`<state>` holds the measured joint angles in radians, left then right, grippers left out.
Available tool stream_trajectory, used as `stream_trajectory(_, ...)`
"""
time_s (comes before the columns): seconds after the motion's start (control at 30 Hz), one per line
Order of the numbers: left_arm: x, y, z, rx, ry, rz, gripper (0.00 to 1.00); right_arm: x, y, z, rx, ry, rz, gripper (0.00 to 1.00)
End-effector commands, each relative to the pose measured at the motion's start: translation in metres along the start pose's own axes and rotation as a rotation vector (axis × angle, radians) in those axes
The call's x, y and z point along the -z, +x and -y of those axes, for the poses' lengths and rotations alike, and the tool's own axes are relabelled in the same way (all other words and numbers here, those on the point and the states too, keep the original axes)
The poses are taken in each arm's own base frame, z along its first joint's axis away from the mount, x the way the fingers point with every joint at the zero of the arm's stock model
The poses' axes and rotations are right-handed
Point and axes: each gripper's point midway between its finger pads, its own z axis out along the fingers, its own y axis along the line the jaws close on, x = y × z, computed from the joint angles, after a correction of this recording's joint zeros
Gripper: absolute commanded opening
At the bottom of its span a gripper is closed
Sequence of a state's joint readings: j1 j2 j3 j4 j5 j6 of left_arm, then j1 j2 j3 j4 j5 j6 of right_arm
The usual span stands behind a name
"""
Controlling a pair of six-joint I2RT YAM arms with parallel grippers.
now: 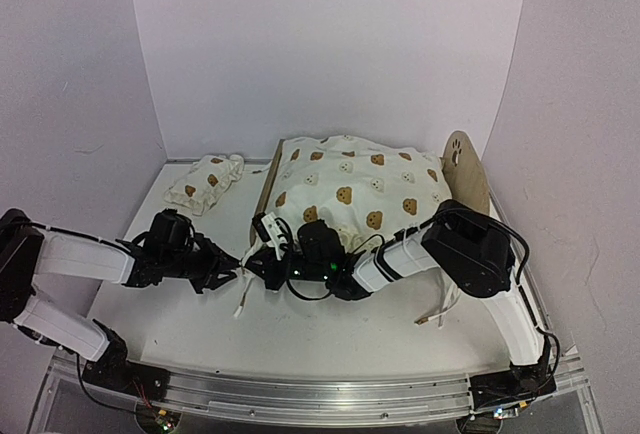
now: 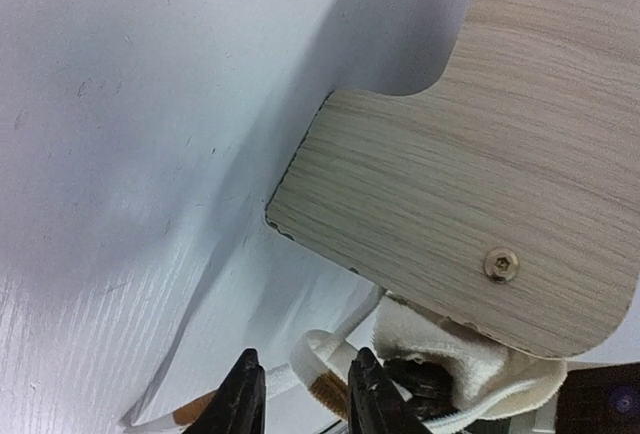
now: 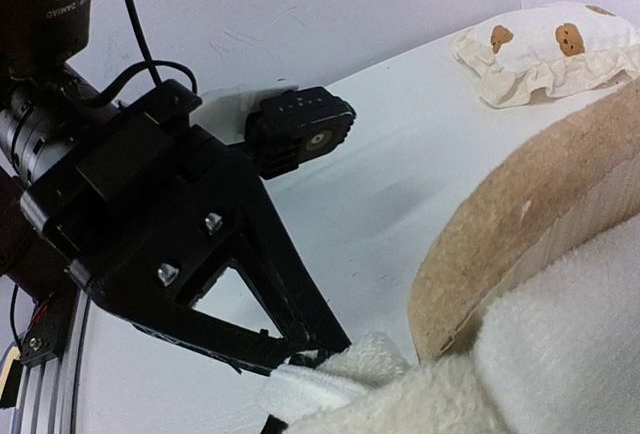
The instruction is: Set up the pet bed
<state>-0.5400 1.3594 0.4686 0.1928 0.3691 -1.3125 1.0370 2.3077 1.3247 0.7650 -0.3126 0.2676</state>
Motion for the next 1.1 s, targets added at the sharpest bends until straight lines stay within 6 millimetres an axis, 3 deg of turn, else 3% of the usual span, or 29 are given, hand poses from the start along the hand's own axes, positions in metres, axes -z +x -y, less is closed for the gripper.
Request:
stream_trajectory(0.0,0.022,-0.011,0.026,0.055,0.129,0.108,0.32,-0.004,-0.021,-0.007,0.036,-0.035,0.063,0.0)
stream_trajectory(0.17,0.035,-0.014,0.016,0.166,0.154,0.156,0.46,-0.003,-0.023,-0.008,0.041,-0.039,0.066,0.0)
stream_trajectory(0.27,0.034,-0.009,0.029,0.204,0.18,0.109,0.53,-0.003,-0.023,-0.01,0.053,-0.046,0.064,0.0)
stream_trajectory(0.37,0.033,-0.005,0.049,0.2,0.209,0.063,0.52,-0.003,-0.023,-0.011,0.066,-0.056,0.063,0.0)
stream_trajectory(0.43,0.032,-0.007,0.058,0.197,0.222,0.062,0.45,-0.004,-0.023,-0.012,0.071,-0.064,0.062,0.0)
stream_trajectory(0.53,0.029,-0.009,0.061,0.193,0.22,0.058,0.34,-0.004,-0.022,-0.013,0.075,-0.07,0.061,0.0)
stream_trajectory(0.67,0.017,-0.002,0.061,0.175,0.198,0.008,0.3,-0.006,-0.023,-0.015,0.079,-0.079,0.062,0.0)
stream_trajectory(0.87,0.013,0.0,0.047,0.217,0.165,0.017,0.3,-0.004,-0.028,-0.014,0.088,-0.068,0.074,0.0)
stream_trajectory(1.07,0.004,0.006,0.046,0.21,0.142,-0.019,0.35,-0.003,-0.03,-0.011,0.093,-0.048,0.081,0.0)
